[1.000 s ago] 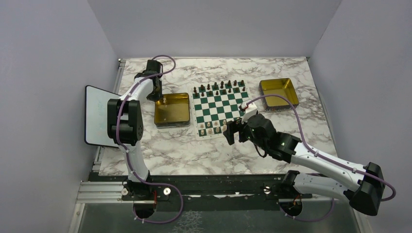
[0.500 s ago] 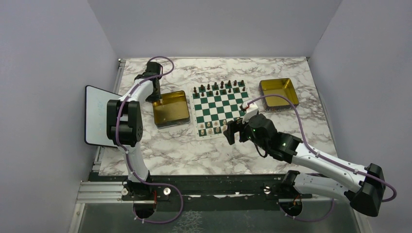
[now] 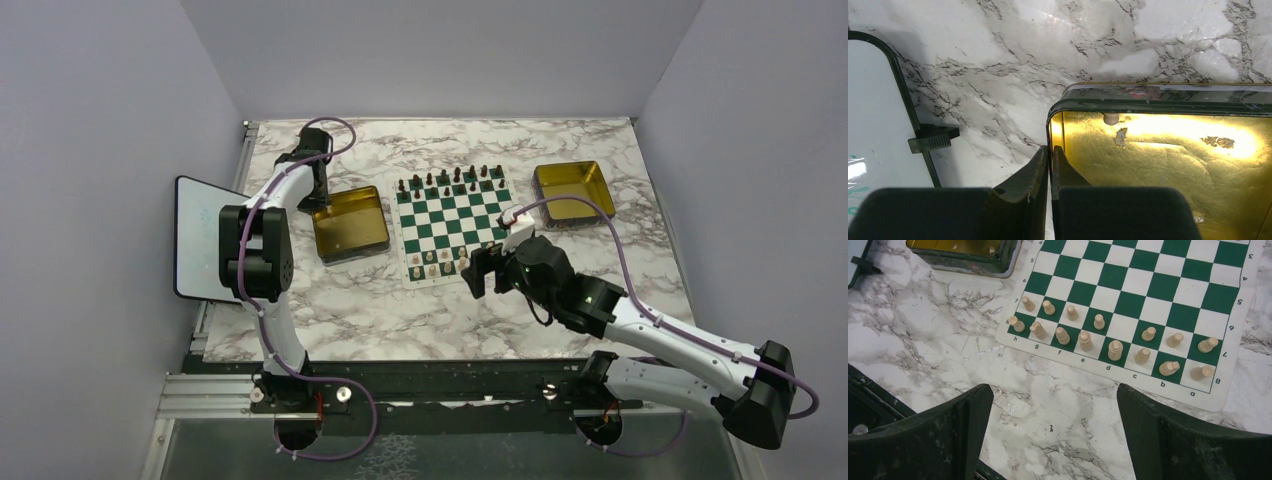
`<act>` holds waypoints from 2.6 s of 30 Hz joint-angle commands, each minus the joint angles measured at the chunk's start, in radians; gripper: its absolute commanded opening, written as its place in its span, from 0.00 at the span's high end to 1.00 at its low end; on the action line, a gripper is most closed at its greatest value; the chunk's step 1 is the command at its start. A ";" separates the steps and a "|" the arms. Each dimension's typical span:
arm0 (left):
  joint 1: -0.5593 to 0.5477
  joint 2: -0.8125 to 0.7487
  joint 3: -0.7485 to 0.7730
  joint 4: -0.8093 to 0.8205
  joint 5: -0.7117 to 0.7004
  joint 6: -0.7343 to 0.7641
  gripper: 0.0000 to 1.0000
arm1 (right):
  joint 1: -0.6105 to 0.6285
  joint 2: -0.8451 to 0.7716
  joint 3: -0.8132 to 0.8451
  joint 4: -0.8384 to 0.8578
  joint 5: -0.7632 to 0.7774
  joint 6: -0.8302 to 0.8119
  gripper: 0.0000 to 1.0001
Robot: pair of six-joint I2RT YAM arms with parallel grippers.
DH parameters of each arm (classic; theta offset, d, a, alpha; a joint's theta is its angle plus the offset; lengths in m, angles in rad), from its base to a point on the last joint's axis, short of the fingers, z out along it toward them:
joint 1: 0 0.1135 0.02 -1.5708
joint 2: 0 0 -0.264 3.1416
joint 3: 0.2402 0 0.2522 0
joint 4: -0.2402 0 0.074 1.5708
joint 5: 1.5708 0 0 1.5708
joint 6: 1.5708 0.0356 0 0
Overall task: Set up the chess pieces on the board
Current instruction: Adjust the storage box at the center of the board, then pick up the chess piece from the storage box.
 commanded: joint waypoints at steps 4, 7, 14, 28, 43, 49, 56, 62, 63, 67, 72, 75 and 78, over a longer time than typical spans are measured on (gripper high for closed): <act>0.007 0.014 0.024 0.000 0.129 0.006 0.92 | 0.005 0.049 0.056 0.006 0.060 -0.008 0.00; 0.007 0.032 0.029 0.015 0.186 0.011 0.92 | 0.003 0.119 0.138 -0.002 0.101 -0.060 0.00; 0.007 0.041 0.072 0.025 0.196 0.030 0.88 | -0.072 0.262 0.278 -0.022 0.014 -0.090 0.00; -0.019 -0.068 0.105 0.052 0.182 -0.030 0.79 | -0.076 0.188 0.200 0.000 -0.054 -0.061 0.01; -0.129 -0.063 -0.057 0.257 0.032 -0.056 0.79 | -0.077 0.135 0.152 0.032 -0.069 -0.064 0.00; -0.129 -0.071 -0.081 0.297 -0.011 -0.067 0.71 | -0.077 0.103 0.129 0.032 -0.052 -0.059 0.00; -0.126 -0.047 -0.115 0.317 -0.021 -0.070 0.73 | -0.077 0.102 0.129 0.037 -0.054 -0.052 0.00; -0.118 -0.016 -0.137 0.328 -0.031 -0.070 0.74 | -0.076 0.109 0.129 0.040 -0.053 -0.053 0.00; -0.114 -0.014 -0.142 0.335 -0.027 -0.070 0.74 | -0.076 0.109 0.129 0.041 -0.054 -0.052 0.00; -0.103 0.000 -0.158 0.367 0.016 -0.062 0.72 | -0.076 0.116 0.124 0.047 -0.058 -0.051 0.00; -0.101 0.032 -0.143 0.371 0.020 -0.050 0.72 | -0.077 0.141 0.147 0.041 -0.080 -0.030 0.01; -0.097 0.050 -0.136 0.366 0.020 -0.053 0.74 | -0.076 0.144 0.148 0.061 -0.109 -0.017 0.01; -0.095 0.057 -0.141 0.367 0.020 -0.052 0.75 | -0.076 0.152 0.151 0.062 -0.119 -0.012 0.02</act>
